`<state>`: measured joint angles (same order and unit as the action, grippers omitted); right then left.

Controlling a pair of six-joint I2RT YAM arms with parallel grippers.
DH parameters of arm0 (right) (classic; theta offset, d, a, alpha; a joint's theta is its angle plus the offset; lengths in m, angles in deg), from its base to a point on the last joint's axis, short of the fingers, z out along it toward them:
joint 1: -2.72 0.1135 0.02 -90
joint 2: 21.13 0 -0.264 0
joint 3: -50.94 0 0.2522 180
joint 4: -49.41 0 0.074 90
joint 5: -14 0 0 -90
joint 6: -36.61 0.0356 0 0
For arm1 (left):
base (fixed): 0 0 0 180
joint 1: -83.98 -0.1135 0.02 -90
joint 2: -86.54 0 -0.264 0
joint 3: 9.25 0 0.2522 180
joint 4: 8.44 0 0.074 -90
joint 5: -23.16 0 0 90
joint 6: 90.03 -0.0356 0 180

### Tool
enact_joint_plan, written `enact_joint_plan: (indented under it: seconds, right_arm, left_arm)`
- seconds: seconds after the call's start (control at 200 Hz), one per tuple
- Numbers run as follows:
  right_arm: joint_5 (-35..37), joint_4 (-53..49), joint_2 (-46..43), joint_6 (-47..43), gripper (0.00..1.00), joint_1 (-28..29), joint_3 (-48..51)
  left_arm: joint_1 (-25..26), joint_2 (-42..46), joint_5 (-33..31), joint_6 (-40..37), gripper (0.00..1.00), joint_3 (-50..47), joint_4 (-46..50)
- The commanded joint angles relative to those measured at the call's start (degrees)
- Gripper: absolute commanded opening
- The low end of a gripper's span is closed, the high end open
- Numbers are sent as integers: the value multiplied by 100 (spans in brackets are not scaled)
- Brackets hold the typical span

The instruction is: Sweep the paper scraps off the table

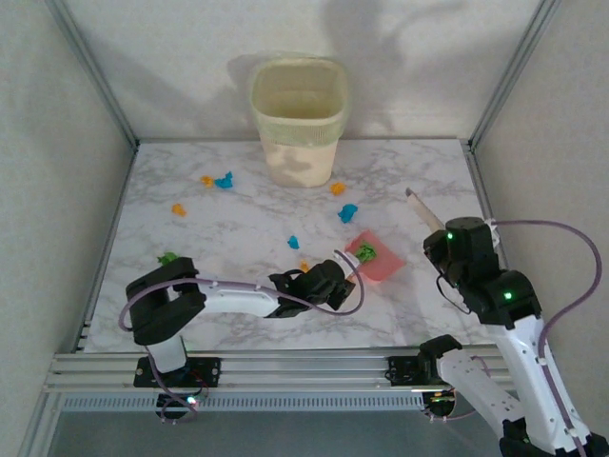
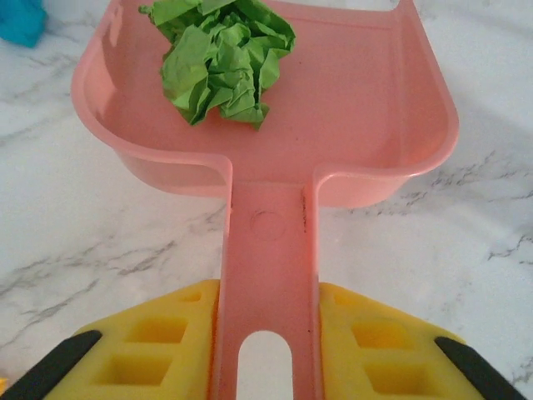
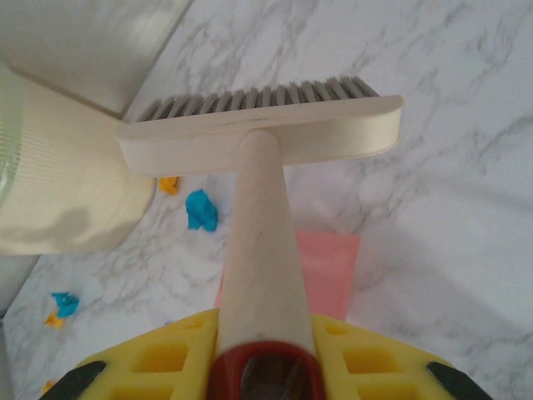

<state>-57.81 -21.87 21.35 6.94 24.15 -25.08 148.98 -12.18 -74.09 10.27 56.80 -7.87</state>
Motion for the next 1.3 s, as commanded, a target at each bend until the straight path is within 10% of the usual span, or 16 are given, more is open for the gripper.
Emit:
enact_joint_plan:
  seconds: [0.0, 0.586, 1.292]
  right_arm:
    - [605, 918, 142, -566, 0, 45, 41]
    - [2045, 3156, 1407, 61, 0, 46, 447]
    - [800, 4360, 1645, -1031, 0, -575, 1465]
  left_arm:
    - [-41, 521, -407, -165, 0, -192, -438]
    - [-210, 1575, -762, 186, 0, -19, 399]
    - [-989, 1346, -1634, 982, 0, 2926, 3323]
